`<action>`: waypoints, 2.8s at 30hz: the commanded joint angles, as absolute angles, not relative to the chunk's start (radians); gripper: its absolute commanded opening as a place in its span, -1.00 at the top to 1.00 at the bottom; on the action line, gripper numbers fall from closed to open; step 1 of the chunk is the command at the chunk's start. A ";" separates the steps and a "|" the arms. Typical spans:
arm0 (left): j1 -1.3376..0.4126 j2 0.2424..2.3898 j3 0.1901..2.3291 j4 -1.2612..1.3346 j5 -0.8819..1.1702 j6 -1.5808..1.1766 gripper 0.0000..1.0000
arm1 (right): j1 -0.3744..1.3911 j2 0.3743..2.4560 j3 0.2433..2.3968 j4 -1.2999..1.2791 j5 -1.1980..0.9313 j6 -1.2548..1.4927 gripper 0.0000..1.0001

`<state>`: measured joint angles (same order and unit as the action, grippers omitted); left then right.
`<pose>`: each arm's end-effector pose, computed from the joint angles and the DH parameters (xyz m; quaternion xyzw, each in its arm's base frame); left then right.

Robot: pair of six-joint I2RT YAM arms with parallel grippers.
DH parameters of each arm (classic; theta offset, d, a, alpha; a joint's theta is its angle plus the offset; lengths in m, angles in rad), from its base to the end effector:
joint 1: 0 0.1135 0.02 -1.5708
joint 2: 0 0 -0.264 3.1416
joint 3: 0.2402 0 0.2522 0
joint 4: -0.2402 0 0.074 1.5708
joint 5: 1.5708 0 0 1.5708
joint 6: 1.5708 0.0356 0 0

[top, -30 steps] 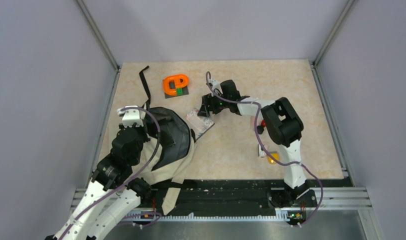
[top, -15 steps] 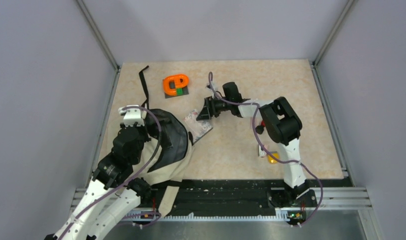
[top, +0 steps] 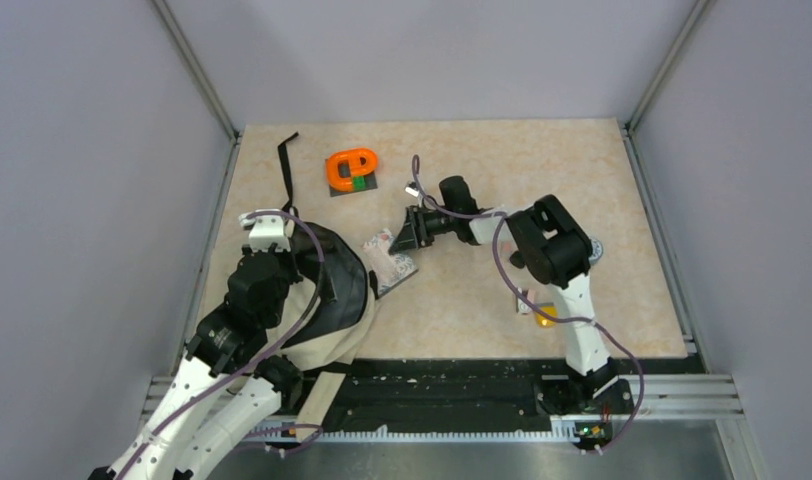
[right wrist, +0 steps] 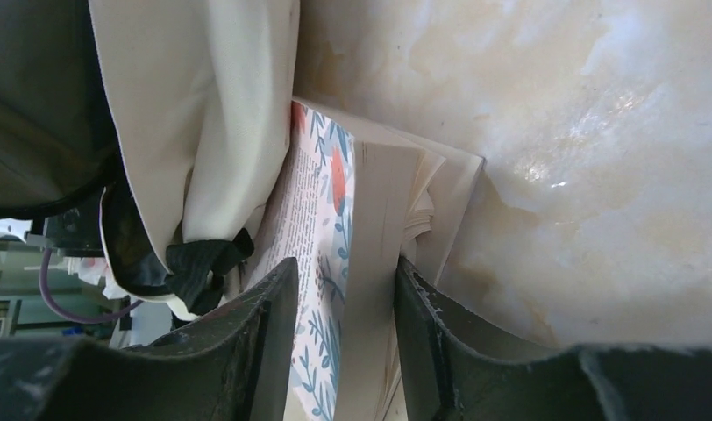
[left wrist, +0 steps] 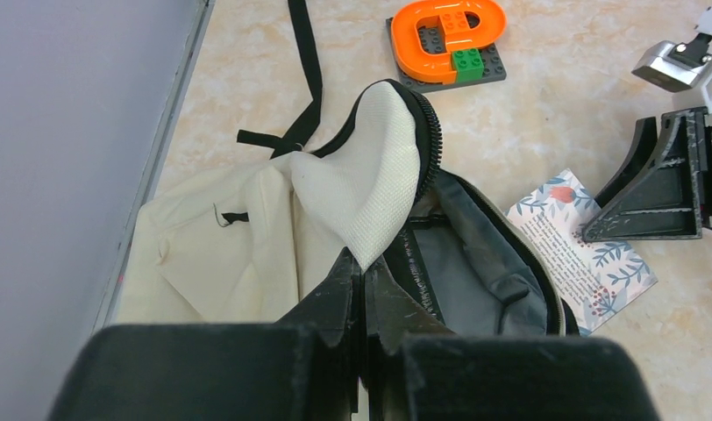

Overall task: Pack the student bag
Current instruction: Pick up the book from the center of the board, then place the book in the student bag.

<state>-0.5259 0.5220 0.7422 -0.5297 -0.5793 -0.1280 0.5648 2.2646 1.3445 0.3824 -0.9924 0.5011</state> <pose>0.1101 -0.0414 0.3256 -0.0121 0.7920 0.0370 0.6093 0.3770 0.2742 0.1100 -0.2594 0.7568 0.5772 0.1638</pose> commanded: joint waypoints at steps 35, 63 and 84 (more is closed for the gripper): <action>-0.525 0.491 0.751 -0.434 -0.554 -0.134 1.00 | 0.453 1.376 0.774 0.596 -0.379 0.693 1.00; -0.524 0.500 0.748 -0.432 -0.549 -0.135 1.00 | 0.782 1.402 0.779 0.893 -0.381 0.782 1.00; -0.523 0.492 0.747 -0.430 -0.542 -0.133 1.00 | 0.874 1.890 1.016 0.733 -0.240 0.801 1.00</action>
